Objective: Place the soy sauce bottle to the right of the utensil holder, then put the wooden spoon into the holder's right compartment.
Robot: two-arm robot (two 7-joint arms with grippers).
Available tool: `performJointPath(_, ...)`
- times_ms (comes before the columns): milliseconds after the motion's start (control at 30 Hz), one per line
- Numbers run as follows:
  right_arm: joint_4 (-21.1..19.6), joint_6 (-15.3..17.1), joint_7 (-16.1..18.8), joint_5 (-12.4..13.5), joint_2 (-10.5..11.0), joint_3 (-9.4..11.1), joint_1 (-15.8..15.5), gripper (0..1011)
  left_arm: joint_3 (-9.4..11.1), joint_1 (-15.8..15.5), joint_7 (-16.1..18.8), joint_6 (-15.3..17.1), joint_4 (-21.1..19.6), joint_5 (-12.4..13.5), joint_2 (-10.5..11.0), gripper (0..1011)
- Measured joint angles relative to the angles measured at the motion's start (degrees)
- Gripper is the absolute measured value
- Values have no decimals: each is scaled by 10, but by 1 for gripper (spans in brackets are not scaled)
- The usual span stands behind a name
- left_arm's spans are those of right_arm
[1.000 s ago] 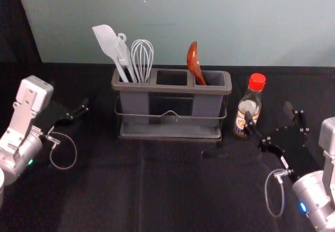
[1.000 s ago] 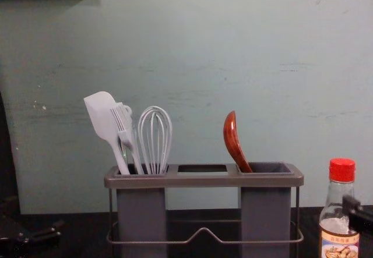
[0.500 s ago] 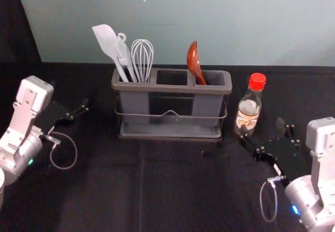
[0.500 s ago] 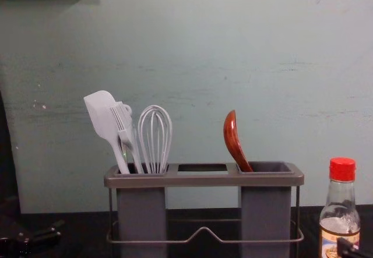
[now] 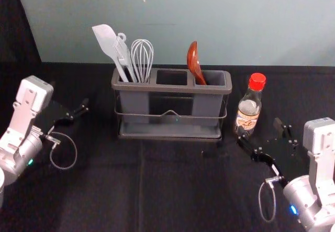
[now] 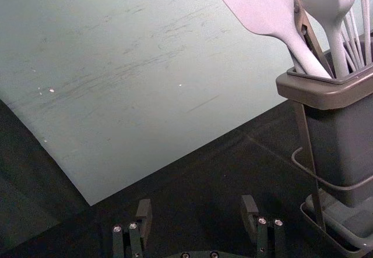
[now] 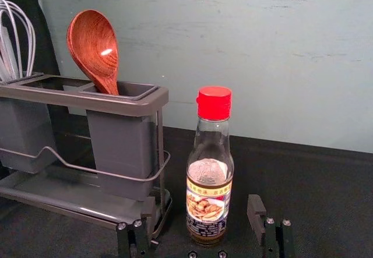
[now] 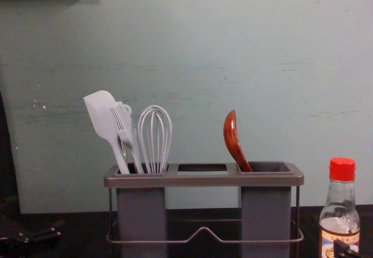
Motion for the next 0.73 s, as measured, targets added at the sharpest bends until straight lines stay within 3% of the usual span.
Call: performJointPath(733,-1,0,-2,1,0,0,-1,1004,0,0,0,0,0,0,0,1005)
